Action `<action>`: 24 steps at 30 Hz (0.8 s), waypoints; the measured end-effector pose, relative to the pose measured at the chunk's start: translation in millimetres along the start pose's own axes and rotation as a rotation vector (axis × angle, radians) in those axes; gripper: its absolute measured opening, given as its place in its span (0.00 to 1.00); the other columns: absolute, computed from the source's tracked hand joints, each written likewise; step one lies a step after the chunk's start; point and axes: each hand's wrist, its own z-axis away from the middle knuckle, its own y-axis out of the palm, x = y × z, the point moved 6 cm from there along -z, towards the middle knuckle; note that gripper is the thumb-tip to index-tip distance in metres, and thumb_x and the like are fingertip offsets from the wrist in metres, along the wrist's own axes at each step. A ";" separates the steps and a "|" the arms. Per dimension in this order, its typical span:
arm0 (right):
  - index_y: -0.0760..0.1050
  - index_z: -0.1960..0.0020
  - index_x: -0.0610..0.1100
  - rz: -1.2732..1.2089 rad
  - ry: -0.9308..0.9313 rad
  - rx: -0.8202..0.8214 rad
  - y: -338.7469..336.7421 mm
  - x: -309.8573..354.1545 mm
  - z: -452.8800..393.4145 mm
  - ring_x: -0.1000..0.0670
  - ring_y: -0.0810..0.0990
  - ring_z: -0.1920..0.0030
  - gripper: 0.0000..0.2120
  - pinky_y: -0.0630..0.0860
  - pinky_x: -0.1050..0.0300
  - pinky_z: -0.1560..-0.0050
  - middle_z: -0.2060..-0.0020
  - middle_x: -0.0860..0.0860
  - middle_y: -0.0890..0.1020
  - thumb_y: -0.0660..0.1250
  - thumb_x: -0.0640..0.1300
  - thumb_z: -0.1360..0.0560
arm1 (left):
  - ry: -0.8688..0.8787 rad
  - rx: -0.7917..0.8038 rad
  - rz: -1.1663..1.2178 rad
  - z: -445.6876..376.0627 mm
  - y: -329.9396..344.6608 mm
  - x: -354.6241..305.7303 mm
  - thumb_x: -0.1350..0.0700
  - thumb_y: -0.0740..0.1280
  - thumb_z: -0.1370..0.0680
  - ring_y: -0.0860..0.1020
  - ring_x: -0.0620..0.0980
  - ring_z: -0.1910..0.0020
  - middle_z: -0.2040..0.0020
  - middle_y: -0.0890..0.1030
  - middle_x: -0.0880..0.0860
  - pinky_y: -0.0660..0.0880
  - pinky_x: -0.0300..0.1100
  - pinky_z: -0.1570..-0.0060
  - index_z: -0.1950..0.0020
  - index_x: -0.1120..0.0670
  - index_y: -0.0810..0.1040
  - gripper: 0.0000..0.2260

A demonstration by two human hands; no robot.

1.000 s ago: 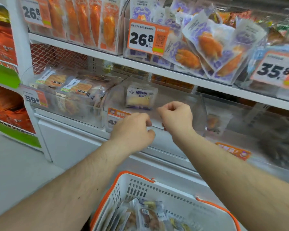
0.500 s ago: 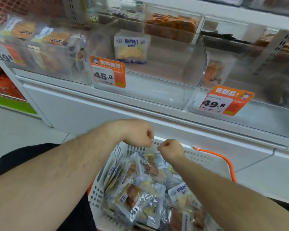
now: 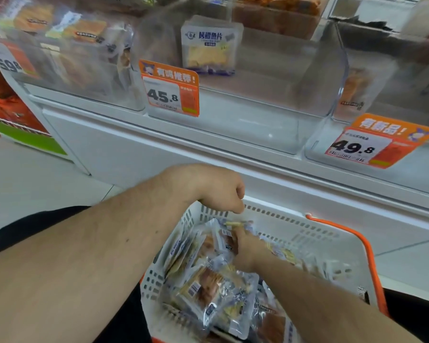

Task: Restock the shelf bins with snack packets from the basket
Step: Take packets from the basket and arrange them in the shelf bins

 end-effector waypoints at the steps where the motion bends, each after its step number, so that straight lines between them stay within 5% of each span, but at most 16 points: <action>1: 0.61 0.31 0.48 0.022 -0.012 -0.014 -2.6 1.0 0.6 0.42 0.78 0.47 0.27 0.77 0.47 0.48 0.44 0.44 0.78 0.66 0.43 0.27 | -0.004 0.004 0.003 0.5 0.2 0.1 0.47 0.64 0.20 0.80 0.54 0.41 0.41 0.81 0.52 0.76 0.54 0.38 0.34 0.51 0.75 0.17; 4: 0.70 0.40 0.48 0.063 -0.056 -0.123 -31.4 3.6 4.7 0.45 0.80 0.50 0.13 0.77 0.52 0.53 0.47 0.47 0.81 0.64 0.41 0.24 | -0.007 0.008 0.010 1.0 -0.4 -0.3 0.46 0.64 0.20 0.80 0.53 0.44 0.39 0.80 0.51 0.76 0.51 0.39 0.33 0.51 0.75 0.17; 8: 0.74 0.49 0.51 -0.177 -0.137 -0.149 -98.7 8.0 26.1 0.51 0.79 0.53 0.13 0.76 0.62 0.53 0.49 0.52 0.83 0.59 0.35 0.23 | -0.036 -0.040 0.046 1.7 -5.4 4.8 0.46 0.64 0.20 0.76 0.47 0.54 0.38 0.77 0.47 0.73 0.40 0.54 0.30 0.52 0.71 0.20; 13: 0.77 0.43 0.51 -0.646 -0.146 -0.106 -165.0 8.3 73.8 0.46 0.80 0.52 0.15 0.82 0.51 0.54 0.51 0.48 0.81 0.61 0.33 0.21 | -0.130 -0.241 0.193 5.2 -21.9 16.5 0.43 0.67 0.22 0.78 0.51 0.45 0.39 0.77 0.54 0.76 0.45 0.46 0.24 0.56 0.62 0.31; 15: 0.79 0.42 0.48 -0.869 -0.169 -0.073 -180.7 9.1 92.1 0.47 0.82 0.54 0.17 0.82 0.51 0.57 0.52 0.46 0.81 0.59 0.31 0.20 | -0.134 -0.330 0.326 5.5 -25.4 19.0 0.43 0.70 0.24 0.79 0.49 0.55 0.50 0.79 0.51 0.76 0.43 0.56 0.31 0.54 0.67 0.27; 19: 0.79 0.45 0.47 -1.134 -0.229 -0.009 -196.5 11.4 119.2 0.51 0.79 0.63 0.16 0.83 0.49 0.57 0.64 0.49 0.79 0.58 0.31 0.19 | 0.032 -0.367 0.775 2.3 -20.8 6.7 0.54 0.73 0.24 0.82 0.48 0.54 0.49 0.83 0.52 0.79 0.45 0.49 0.45 0.54 0.76 0.10; 22: 0.79 0.41 0.44 -1.254 -0.265 0.021 -197.5 9.7 129.9 0.45 0.78 0.53 0.15 0.83 0.52 0.59 0.56 0.44 0.79 0.57 0.32 0.19 | 0.142 -0.411 0.973 8.0 -18.7 -12.9 0.64 0.70 0.23 0.79 0.47 0.68 0.59 0.84 0.52 0.76 0.42 0.62 0.48 0.57 0.80 0.05; 24: 0.81 0.46 0.44 -1.320 -0.264 -0.011 -199.9 6.8 135.0 0.42 0.79 0.49 0.13 0.82 0.53 0.61 0.52 0.42 0.80 0.59 0.33 0.19 | 0.159 -0.481 1.034 12.3 -19.0 -19.1 0.66 0.70 0.24 0.79 0.47 0.69 0.61 0.84 0.53 0.76 0.41 0.67 0.50 0.58 0.81 0.05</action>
